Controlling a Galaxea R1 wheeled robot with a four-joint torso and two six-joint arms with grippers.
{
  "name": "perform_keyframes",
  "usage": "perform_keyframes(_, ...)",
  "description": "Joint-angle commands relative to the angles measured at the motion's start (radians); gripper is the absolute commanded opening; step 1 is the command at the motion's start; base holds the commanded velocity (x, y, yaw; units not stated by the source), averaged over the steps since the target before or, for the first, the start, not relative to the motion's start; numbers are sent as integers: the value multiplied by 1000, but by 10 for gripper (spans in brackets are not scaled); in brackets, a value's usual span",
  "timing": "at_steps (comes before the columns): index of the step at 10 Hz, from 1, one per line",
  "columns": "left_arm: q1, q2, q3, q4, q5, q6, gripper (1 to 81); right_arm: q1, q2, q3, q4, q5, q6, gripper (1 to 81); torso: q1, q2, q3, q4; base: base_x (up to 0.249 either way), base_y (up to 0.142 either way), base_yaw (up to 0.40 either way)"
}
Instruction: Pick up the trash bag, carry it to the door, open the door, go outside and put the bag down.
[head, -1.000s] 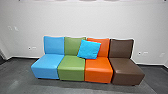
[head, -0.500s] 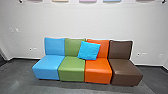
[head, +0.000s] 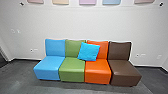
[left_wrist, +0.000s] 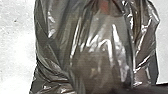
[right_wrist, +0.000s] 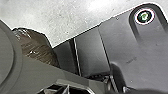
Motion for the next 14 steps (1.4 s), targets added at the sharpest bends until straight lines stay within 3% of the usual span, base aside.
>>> perform_keyframes(1,-36,28,-61,12,71,10,10,36,8,-20,-24,-64,-3,811,-63,97,-1,0,0,0,0)
perform_keyframes(3,-36,48,-97,12,72,10,10,36,11,-25,-21,-62,-1,811,-105,161,8,0,0,0,0)
perform_keyframes(4,-36,53,-101,12,72,12,10,37,12,-25,-19,-62,-1,811,-130,201,8,98,0,0,0)
perform_keyframes(5,-36,54,-103,13,71,12,10,37,12,-26,-13,-62,0,811,-146,227,29,104,0,0,0)
perform_keyframes(6,-37,56,-103,13,71,12,10,40,12,-31,-10,-62,0,811,-164,254,9,27,0,0,0)
perform_keyframes(7,-39,56,-103,13,71,12,10,40,14,-34,-9,-62,0,811,-180,280,11,56,0,0,0)
perform_keyframes(8,-40,56,-101,13,72,12,10,42,15,-37,-9,-62,0,811,-191,298,81,80,0,0,0)
perform_keyframes(9,-41,56,-103,15,72,12,10,42,17,-42,-9,-62,0,811,-206,321,118,96,0,0,0)
perform_keyframes(10,-41,56,-103,13,72,12,10,42,17,-43,-9,-62,0,811,-223,348,139,102,0,0,0)
perform_keyframes(14,-41,56,-103,13,74,12,10,45,17,-45,-7,-62,2,811,-312,484,273,103,0,0,0)
